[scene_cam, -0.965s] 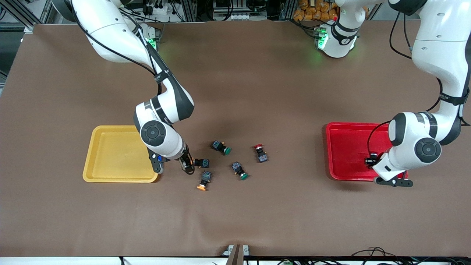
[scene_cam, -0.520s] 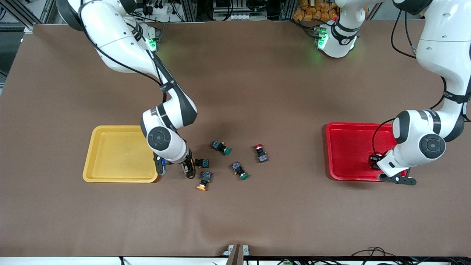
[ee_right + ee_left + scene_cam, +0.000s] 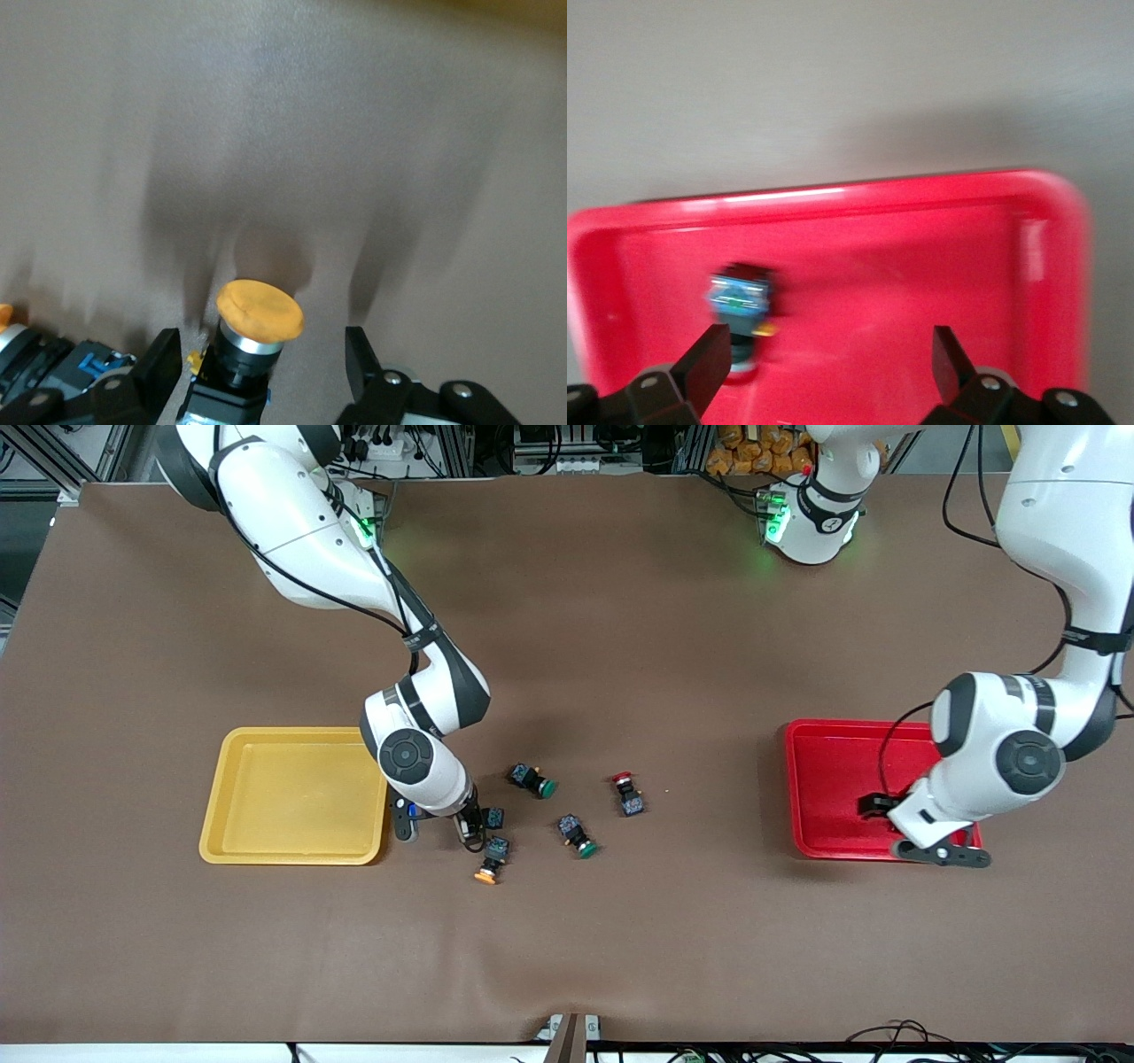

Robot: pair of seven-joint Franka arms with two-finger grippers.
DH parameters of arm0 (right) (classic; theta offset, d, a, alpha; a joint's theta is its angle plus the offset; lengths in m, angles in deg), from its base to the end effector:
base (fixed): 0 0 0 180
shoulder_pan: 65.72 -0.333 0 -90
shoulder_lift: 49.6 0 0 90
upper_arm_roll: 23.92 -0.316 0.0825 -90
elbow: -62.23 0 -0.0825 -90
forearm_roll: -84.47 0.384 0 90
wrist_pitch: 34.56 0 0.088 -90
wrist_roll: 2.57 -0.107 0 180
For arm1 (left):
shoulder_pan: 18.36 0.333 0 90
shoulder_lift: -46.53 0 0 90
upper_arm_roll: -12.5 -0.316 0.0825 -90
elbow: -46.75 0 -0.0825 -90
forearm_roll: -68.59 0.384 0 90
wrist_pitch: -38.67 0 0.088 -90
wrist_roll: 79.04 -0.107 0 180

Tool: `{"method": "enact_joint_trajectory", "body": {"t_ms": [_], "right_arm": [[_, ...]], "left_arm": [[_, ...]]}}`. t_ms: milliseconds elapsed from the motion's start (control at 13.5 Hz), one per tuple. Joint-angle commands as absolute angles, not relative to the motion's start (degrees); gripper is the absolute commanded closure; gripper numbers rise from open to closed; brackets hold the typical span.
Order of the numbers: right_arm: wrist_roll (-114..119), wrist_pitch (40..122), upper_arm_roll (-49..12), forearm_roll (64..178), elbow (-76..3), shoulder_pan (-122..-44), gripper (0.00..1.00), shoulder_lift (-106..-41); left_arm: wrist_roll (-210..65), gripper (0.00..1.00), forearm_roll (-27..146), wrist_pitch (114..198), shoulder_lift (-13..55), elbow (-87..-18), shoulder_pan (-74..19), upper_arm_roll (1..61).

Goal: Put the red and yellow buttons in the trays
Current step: 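Lower the red button into the red tray while the right gripper grasps the yellow button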

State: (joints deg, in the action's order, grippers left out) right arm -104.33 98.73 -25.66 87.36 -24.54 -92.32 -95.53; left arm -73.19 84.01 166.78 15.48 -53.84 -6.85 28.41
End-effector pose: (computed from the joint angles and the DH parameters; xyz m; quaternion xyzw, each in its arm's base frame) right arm 0.6276 0.3356 0.1879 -0.7881 0.6149 0.0244 0.0171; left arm 0.6581 -0.0268 0.2671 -0.9978 0.0548 0.0136 0.0343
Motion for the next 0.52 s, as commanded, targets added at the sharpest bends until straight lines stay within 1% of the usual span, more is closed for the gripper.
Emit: {"method": "enact_joint_trajectory", "body": {"t_ms": [0, 74, 148, 223, 445], "right_arm": [[-106.19, 99.12, -25.41, 85.35, -23.19, -93.06, 0.4, -96.88], [-106.1, 99.12, -25.41, 84.39, -23.19, -93.06, 0.71, -96.88], [-106.1, 99.04, -25.41, 83.77, -23.11, -92.97, 0.97, -96.88], [-105.93, 99.03, -25.41, 83.59, -23.02, -92.88, 1.0, -96.88], [-105.14, 98.16, -25.41, 83.77, -21.18, -92.01, 1.0, -96.36]], "left_arm": [[-63.25, 0.0, 84.5, 165.4, 17.35, -55.29, -6.84, 32.96], [-59.91, 0.0, 84.76, 165.4, 17.09, -55.2, -6.93, 34.81], [-57.61, 0.0, 84.67, 165.4, 16.82, -54.94, -7.63, 36.04], [-55.15, 0.0, 84.5, 165.4, 16.65, -54.59, -8.94, 36.4], [-44.18, 0.0, 84.5, 165.4, 15.69, -53.1, -13.07, 36.41]]}}
